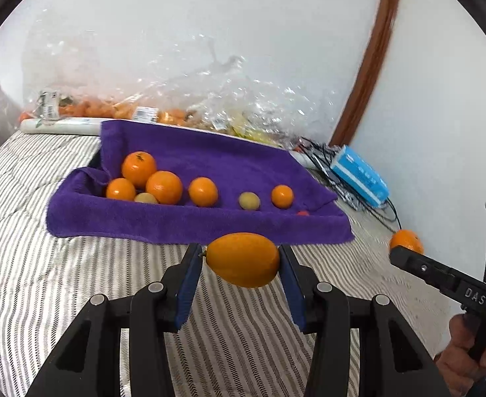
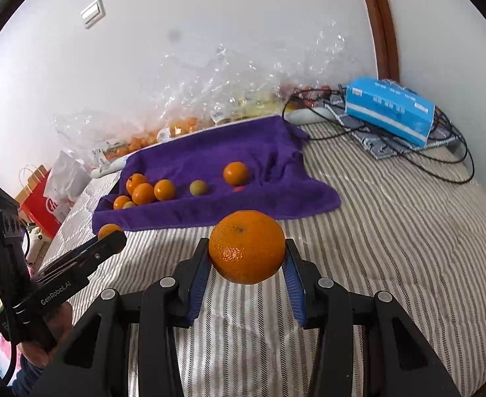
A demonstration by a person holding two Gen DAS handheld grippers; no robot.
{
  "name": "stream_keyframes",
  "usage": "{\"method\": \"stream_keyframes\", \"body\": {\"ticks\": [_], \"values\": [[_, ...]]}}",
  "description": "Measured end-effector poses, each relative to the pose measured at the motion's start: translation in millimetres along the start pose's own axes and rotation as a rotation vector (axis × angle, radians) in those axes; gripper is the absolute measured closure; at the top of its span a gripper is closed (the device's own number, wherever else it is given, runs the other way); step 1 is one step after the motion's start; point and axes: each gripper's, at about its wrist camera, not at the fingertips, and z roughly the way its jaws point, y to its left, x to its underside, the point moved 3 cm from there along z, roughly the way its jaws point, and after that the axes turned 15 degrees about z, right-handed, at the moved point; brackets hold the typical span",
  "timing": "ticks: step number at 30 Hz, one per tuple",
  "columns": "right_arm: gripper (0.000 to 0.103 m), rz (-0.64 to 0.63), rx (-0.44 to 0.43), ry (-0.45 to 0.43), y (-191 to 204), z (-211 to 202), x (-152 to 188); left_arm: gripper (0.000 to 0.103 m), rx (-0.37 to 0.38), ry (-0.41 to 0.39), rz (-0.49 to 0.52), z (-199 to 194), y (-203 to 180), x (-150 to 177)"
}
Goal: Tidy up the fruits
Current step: 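Lift and carry the orange and the oval fruit over the towel with both tools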
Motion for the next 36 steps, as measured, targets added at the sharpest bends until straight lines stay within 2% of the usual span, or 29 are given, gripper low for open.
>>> {"method": "stream_keyframes", "body": {"ticks": [8,17,23,36], "values": [[0.06,-0.027,-0.03,-0.031,20,-14,-5,0.058,-0.065,-0.018,-0.086,-9,22,3],[0.06,-0.066,-0.059,-0.013,34,-17,5,0.058,-0.151,-0.033,-0.089,-16,30,6],[0.06,-0.09,-0.06,-0.045,41,-34,7,0.058,-0.157,-0.024,-0.081,-13,29,6],[0.06,-0.125,-0.086,-0.037,59,-38,15,0.058,-0.174,-0.036,-0.119,-16,37,7]]}}
